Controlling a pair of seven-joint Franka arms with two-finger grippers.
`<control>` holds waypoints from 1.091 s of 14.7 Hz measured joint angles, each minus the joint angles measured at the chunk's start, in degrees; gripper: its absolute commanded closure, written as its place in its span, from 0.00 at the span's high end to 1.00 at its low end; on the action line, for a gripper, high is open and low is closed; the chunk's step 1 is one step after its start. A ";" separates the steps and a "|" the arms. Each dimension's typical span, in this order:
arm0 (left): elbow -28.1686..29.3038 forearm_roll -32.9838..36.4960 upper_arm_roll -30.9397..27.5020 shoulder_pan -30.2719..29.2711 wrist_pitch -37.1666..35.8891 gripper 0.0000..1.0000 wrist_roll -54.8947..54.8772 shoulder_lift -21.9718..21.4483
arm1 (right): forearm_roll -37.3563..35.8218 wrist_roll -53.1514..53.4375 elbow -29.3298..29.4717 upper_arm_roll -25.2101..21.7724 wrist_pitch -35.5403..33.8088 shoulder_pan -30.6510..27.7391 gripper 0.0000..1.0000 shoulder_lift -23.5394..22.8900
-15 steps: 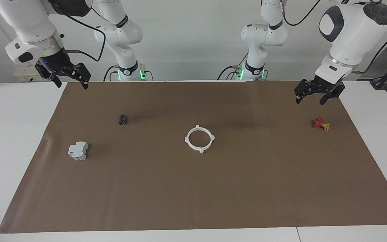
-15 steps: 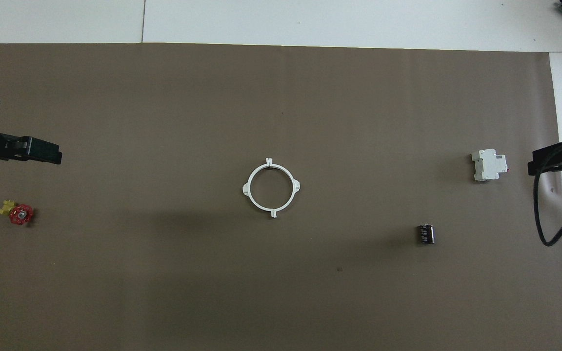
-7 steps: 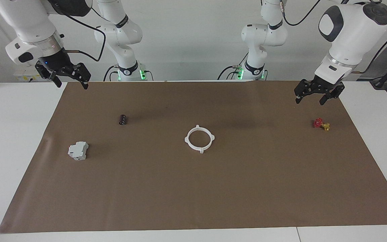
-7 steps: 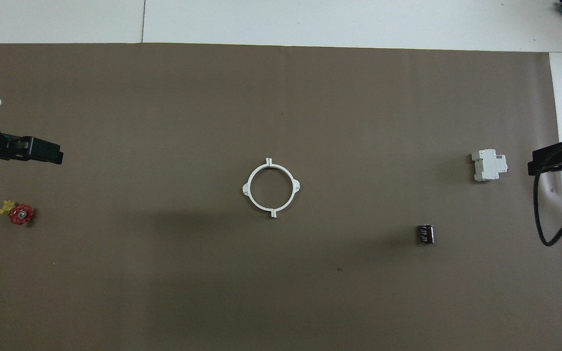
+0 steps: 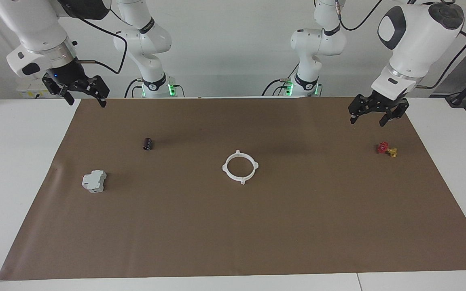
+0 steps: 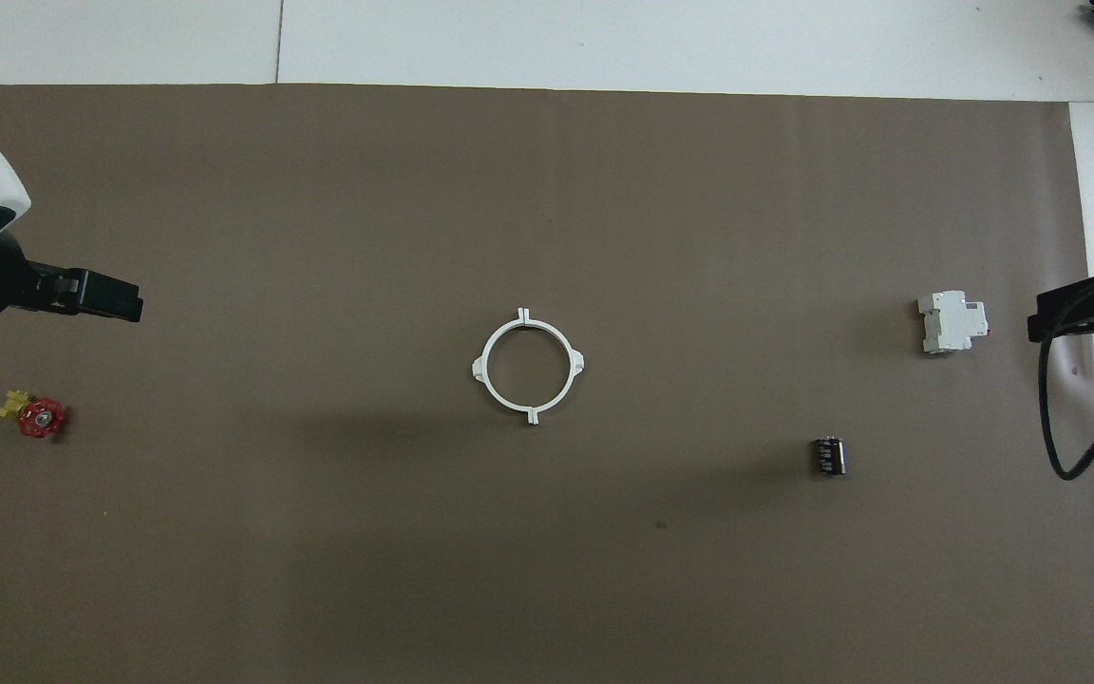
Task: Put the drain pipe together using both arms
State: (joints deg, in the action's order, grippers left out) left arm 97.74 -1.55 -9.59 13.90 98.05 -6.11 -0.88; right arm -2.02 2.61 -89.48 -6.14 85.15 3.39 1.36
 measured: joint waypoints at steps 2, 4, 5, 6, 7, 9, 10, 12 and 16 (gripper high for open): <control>0.00 0.00 0.12 0.00 0.00 1.00 0.04 0.00 | 0.00 0.00 0.00 0.00 0.00 0.00 1.00 0.00; 0.00 0.00 0.12 -0.02 0.00 1.00 0.04 -0.01 | 0.00 0.00 0.00 0.00 0.00 0.00 1.00 0.00; 0.00 0.00 0.12 -0.03 0.00 1.00 0.05 -0.01 | 0.00 0.00 0.00 0.00 0.00 0.00 1.00 0.00; 0.00 0.00 0.11 -0.05 0.00 1.00 0.05 -0.01 | 0.00 0.00 0.00 0.00 0.00 0.00 1.00 0.00; 0.00 0.00 0.09 -0.06 0.00 1.00 0.06 -0.01 | 0.00 0.00 0.00 0.00 0.00 0.00 1.00 0.00; 0.00 0.00 -0.06 -0.07 -0.15 1.00 0.08 -0.04 | 0.00 0.00 0.00 0.00 0.00 0.00 1.00 0.00; 0.00 0.00 -0.14 -0.08 -0.25 1.00 0.08 -0.06 | 0.00 0.00 0.00 0.00 0.00 0.00 1.00 0.00; -0.01 0.00 -0.25 -0.11 -0.73 1.00 0.08 -0.12 | 0.00 0.00 0.00 0.00 0.00 0.00 1.00 0.00; -0.06 0.00 0.60 -1.32 -1.17 1.00 0.11 -0.53 | 0.00 0.00 0.00 0.00 0.00 0.00 1.00 0.00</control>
State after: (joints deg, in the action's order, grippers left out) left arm 97.68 -1.55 -8.99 12.57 96.89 -6.00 -1.41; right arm -2.02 2.61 -89.48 -6.14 85.15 3.39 1.37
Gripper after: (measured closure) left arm 0.000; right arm 0.000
